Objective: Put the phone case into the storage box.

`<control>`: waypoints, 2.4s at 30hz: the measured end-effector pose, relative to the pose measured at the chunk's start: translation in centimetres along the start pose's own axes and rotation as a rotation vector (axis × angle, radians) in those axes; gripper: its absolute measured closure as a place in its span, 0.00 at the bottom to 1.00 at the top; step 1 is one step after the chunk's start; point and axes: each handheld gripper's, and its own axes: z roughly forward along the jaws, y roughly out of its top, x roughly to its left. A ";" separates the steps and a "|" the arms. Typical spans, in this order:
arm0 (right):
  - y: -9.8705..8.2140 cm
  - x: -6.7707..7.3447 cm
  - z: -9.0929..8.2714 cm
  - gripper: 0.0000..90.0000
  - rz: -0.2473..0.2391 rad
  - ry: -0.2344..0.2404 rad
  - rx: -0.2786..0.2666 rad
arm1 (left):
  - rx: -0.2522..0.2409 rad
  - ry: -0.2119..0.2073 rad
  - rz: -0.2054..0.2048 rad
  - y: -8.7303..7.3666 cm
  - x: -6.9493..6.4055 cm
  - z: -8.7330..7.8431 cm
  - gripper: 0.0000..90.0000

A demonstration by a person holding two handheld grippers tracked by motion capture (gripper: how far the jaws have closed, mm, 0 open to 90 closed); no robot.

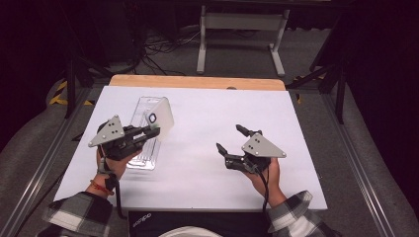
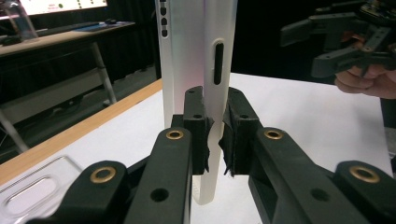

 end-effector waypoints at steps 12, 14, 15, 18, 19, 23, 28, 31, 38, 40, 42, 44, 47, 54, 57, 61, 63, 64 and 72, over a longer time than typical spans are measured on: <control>-2.5 -1.9 -1.2 0.22 -0.034 -0.049 0.058 | 0.038 0.029 -0.006 -1.6 5.6 -0.4 0.91; -3.1 -2.2 -1.3 0.23 -0.030 -0.051 0.075 | 0.052 0.020 -0.020 -2.4 7.5 0.1 0.91; -3.2 -2.3 -1.3 0.23 -0.029 -0.045 0.080 | 0.052 0.020 -0.020 -2.4 7.5 0.1 0.91; -3.4 -2.4 -1.2 0.23 -0.032 -0.029 0.088 | 0.063 0.028 -0.040 -3.1 9.1 0.7 0.91; -3.5 -2.4 -1.2 0.23 -0.033 -0.023 0.090 | 0.074 0.031 -0.036 -3.3 9.6 0.9 0.91; -3.8 -2.3 -0.8 0.23 -0.041 0.002 0.111 | 0.116 0.039 -0.032 -4.1 10.9 2.0 0.91; -4.3 -1.9 0.0 0.23 -0.066 0.049 0.150 | 0.128 0.034 -0.060 -5.0 12.6 3.2 0.91; -4.5 -1.6 0.4 0.23 -0.072 0.063 0.171 | 0.151 0.034 -0.062 -5.5 13.4 3.9 0.91; -4.9 -1.5 0.9 0.23 -0.081 0.080 0.209 | 0.202 0.030 -0.070 -6.8 14.2 5.0 0.91; -5.0 -1.5 1.0 0.23 -0.082 0.085 0.215 | 0.206 0.031 -0.085 -7.2 14.4 5.2 0.91; -5.0 -1.4 1.1 0.23 -0.086 0.087 0.218 | 0.220 0.044 -0.067 -7.4 14.6 5.4 0.91; -5.1 -1.3 1.2 0.23 -0.090 0.092 0.227 | 0.209 0.047 -0.080 -7.5 14.7 5.4 0.91; -5.2 -1.2 1.3 0.23 -0.094 0.097 0.237 | 0.217 0.054 -0.074 -7.6 14.6 5.7 0.91; -5.3 -1.0 1.4 0.23 -0.107 0.107 0.249 | 0.265 0.154 -0.034 -7.2 14.3 6.2 0.90; -5.3 -1.0 1.5 0.23 -0.109 0.109 0.256 | 0.257 0.215 -0.032 -7.1 14.3 6.1 0.89; -5.4 -0.9 1.5 0.23 -0.114 0.117 0.266 | 0.246 0.262 -0.053 -7.0 14.5 5.9 0.88; -5.3 -0.8 1.5 0.23 -0.117 0.116 0.268 | 0.249 0.302 -0.042 -6.9 14.4 5.9 0.86; -5.3 -0.8 1.5 0.23 -0.119 0.115 0.268 | 0.248 0.335 -0.036 -6.8 14.4 5.8 0.83; -5.4 -0.8 1.6 0.23 -0.120 0.121 0.269 | 0.269 0.394 -0.088 -7.7 15.2 5.1 0.79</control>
